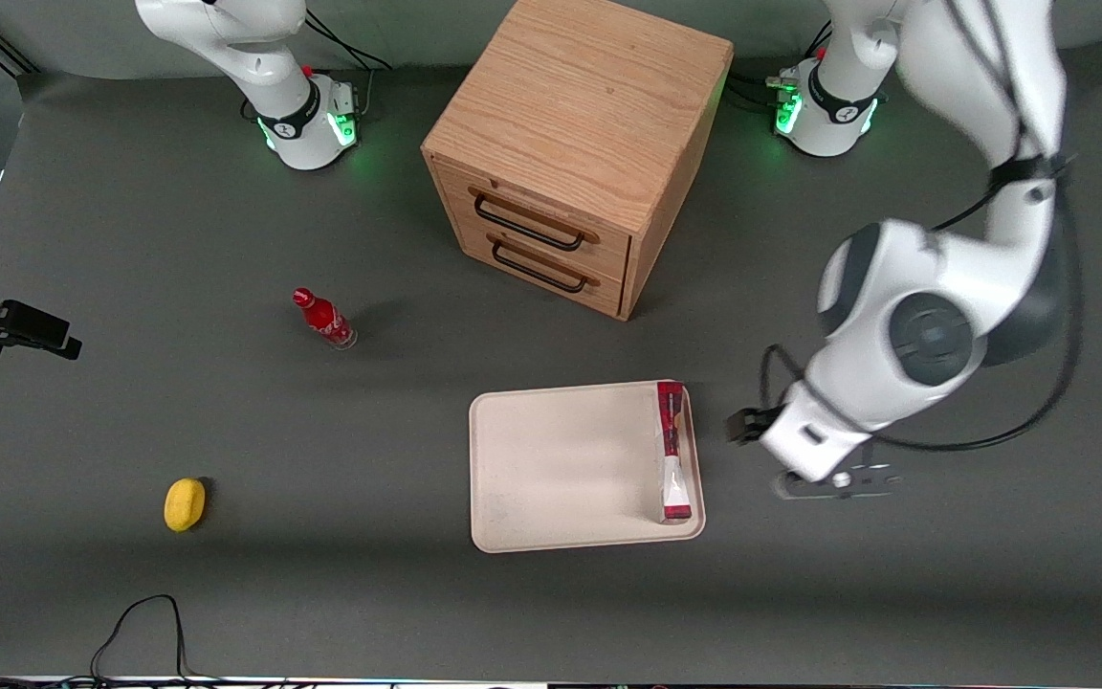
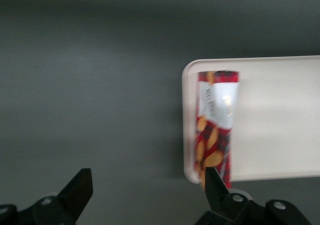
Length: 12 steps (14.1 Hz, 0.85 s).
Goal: Place red cookie box on tray
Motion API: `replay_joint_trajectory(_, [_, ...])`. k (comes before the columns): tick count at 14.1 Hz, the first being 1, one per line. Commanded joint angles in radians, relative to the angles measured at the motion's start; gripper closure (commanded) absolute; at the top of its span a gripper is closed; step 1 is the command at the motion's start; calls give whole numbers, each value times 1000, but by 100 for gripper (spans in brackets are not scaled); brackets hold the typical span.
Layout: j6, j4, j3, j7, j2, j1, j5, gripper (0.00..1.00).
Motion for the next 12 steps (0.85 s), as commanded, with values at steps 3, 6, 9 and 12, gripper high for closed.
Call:
replay_joint_trajectory(3, [-128,-260,48,346,-317,116,94,0])
replay_joint_trajectory(6, [-135,-365,48,426,-472,193,104,0])
replay_joint_trajectory(9, [-140,-424,48,426,-579,207,96,0])
replay_joint_trajectory(12, [-155,-424,47,428,-597,208,95,0])
